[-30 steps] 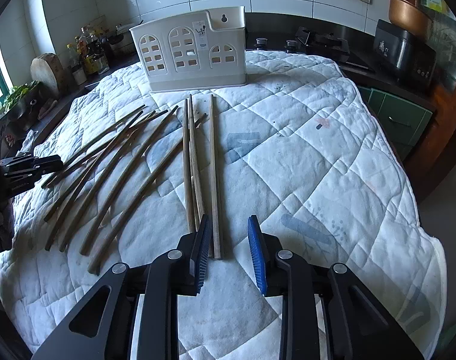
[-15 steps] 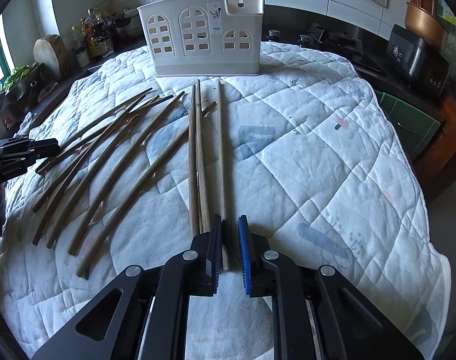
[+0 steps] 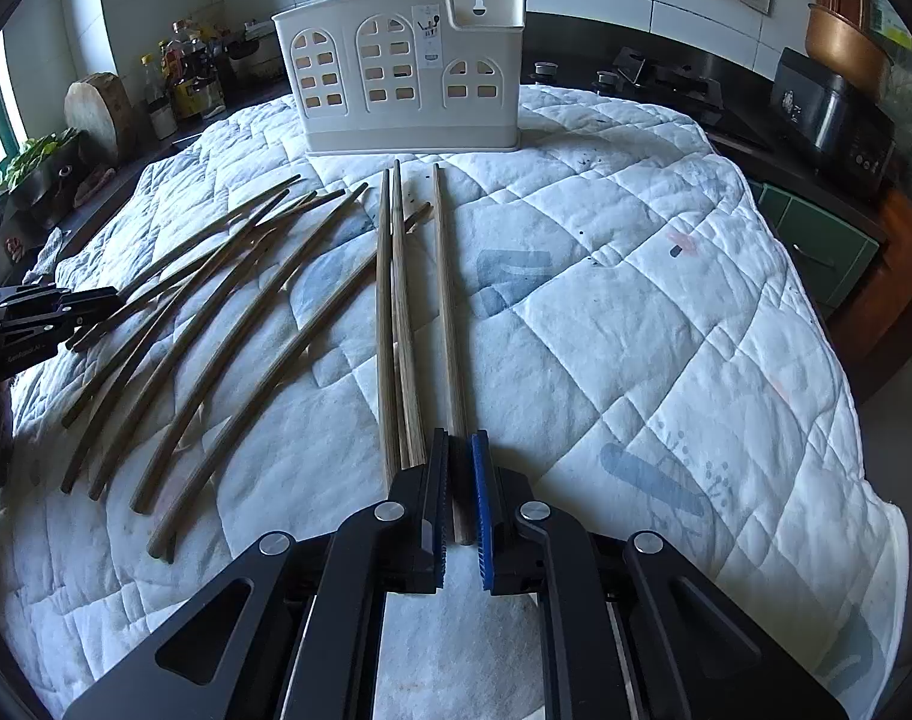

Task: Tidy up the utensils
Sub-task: 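Close the left tool on one wooden chopstick while the right tool grasps another, then lift the left tool's chopstick over the white caddy while the right tool carries its own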

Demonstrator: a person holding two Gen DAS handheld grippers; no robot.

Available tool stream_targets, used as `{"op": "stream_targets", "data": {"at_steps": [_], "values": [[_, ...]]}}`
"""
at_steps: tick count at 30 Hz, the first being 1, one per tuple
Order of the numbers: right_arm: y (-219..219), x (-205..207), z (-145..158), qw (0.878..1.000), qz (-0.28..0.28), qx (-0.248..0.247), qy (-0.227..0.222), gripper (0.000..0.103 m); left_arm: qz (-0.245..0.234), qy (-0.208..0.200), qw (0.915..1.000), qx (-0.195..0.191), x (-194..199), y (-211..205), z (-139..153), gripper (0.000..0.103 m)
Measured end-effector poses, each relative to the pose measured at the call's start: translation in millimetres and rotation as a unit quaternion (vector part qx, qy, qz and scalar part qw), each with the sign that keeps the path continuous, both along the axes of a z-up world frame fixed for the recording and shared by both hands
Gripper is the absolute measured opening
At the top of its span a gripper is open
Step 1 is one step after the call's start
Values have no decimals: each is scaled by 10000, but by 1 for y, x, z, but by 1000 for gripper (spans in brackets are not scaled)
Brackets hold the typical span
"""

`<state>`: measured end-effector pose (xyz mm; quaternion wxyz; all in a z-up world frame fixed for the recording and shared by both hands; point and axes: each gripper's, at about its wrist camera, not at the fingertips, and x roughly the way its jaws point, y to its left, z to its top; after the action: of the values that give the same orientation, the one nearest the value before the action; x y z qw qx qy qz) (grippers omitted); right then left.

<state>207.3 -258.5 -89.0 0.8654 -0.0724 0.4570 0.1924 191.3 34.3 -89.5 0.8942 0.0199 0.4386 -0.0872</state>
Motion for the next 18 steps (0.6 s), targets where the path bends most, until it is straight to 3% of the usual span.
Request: {"op": "stream_targets", "data": {"at_steps": [6,18], "values": [[-2,-16,20,9994,-56,41,-353,7,114,-161,9997,-125,-8,4,12,6],[4,-30,100,9894,-44,337,-1411,7,186,-799,9960,-367,-28,4,58,6]]}}
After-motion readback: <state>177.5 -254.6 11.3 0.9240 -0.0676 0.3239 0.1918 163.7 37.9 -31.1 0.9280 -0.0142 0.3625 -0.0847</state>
